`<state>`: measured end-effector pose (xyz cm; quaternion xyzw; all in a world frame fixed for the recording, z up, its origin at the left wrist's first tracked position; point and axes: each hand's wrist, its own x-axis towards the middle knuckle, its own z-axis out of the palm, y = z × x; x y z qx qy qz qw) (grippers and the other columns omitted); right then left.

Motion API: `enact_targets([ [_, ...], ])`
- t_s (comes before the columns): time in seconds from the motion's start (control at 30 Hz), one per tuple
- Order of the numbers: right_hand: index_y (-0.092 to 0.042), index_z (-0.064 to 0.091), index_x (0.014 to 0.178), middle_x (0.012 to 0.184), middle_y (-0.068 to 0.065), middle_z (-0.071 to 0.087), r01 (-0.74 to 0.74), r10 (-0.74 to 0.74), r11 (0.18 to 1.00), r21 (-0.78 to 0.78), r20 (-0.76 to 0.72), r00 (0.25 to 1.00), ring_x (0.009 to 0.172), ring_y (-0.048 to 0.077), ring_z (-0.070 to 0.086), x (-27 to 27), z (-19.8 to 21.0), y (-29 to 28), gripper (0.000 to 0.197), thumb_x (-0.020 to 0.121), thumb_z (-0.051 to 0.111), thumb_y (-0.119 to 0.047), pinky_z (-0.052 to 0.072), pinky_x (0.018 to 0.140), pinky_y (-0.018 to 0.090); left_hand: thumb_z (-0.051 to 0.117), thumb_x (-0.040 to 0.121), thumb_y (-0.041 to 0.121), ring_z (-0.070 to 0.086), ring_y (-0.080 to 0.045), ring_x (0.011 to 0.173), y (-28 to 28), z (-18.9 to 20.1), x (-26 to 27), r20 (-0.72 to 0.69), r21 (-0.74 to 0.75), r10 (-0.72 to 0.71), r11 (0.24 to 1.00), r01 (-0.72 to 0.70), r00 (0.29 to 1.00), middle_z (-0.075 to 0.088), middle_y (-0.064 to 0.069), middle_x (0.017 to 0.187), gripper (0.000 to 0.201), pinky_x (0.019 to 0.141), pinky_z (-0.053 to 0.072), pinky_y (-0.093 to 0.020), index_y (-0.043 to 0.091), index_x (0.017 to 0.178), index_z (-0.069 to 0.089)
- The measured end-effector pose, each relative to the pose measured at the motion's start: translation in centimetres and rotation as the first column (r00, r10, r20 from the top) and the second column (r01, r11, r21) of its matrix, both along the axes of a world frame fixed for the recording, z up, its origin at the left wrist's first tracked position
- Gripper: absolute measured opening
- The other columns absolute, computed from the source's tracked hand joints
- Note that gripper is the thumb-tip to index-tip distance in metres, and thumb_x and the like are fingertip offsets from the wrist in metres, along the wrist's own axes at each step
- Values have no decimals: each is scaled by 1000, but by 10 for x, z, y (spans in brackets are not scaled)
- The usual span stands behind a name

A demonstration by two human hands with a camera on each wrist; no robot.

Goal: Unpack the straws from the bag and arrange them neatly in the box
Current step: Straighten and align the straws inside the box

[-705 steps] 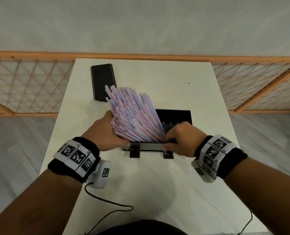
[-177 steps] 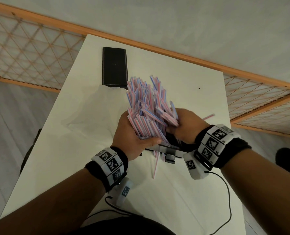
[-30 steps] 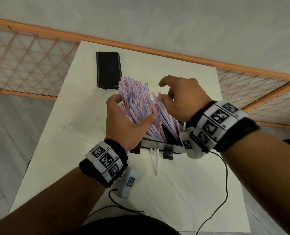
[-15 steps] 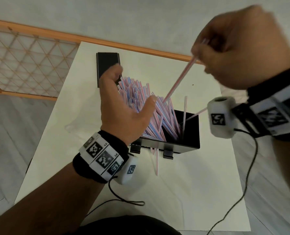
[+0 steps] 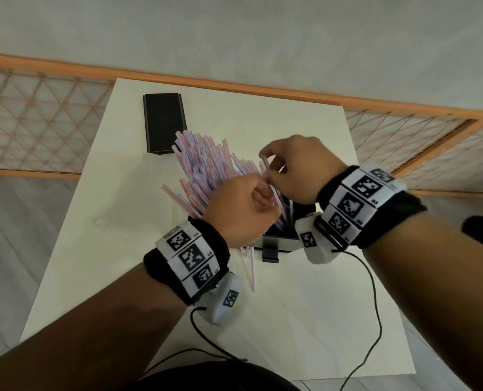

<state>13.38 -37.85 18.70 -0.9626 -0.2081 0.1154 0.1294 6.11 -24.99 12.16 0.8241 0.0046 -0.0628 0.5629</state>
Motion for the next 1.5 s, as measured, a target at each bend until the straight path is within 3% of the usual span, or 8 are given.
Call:
enact_targets([
  [0.3,-31,47,139,100,-9,72,199,-93,912,359,-293,952,76,20,73,-6,-22,-45,61,87,65,-5,59,80,38,71,91,11,69,-11,96,-14,-14,8,-45,66,-76,995,79,996,75,0,104,18,92,57,-34,13,109,75],
  [0.5,-18,57,74,72,-4,63,291,-303,944,157,60,951,67,15,59,-8,-25,-45,14,79,70,-20,40,53,19,69,94,19,67,-21,109,-15,-9,14,-111,56,-78,995,85,991,62,1,138,58,101,52,-34,19,148,48],
  [0.73,-9,53,90,77,3,47,73,-132,885,-460,-98,986,91,26,65,0,-72,-11,18,94,57,-27,37,68,28,72,87,8,67,-9,68,-5,-17,7,-50,59,-70,996,72,996,75,-2,82,13,62,50,-14,10,100,69],
  [0.9,-13,56,81,82,5,55,212,-243,951,-224,-117,963,86,30,59,-1,-72,-8,11,89,61,-18,39,66,28,71,86,4,59,0,58,-2,-33,-3,-31,69,-97,993,99,995,73,-2,78,12,55,45,-10,7,97,71],
  [1.1,-11,64,88,87,5,68,153,-159,987,56,113,981,79,27,61,1,-28,-9,13,90,65,-24,45,70,31,71,83,2,64,-14,62,7,-24,-15,183,54,-72,997,64,980,69,2,73,12,56,55,-26,8,93,72],
  [1.23,-16,65,112,107,0,69,217,-218,972,86,0,976,90,22,67,-3,-37,-10,32,87,72,-34,49,81,28,72,83,3,62,-15,50,26,2,-17,432,0,175,981,-194,885,62,16,70,12,48,47,-16,11,90,69],
  [1.33,-14,60,80,75,-2,64,259,-266,952,163,22,964,70,18,60,-19,-46,-17,29,81,74,-40,41,59,24,74,84,10,54,-16,48,49,22,-12,555,-155,431,894,-420,712,60,7,73,21,49,43,-17,20,95,60],
  [1.5,-6,61,71,66,7,62,-9,-91,976,-216,-452,887,60,18,58,-42,-78,-16,75,69,62,-81,46,57,30,70,77,41,54,-21,106,72,-2,-4,387,-199,630,770,-607,673,53,-9,120,58,87,44,-27,10,120,47],
])
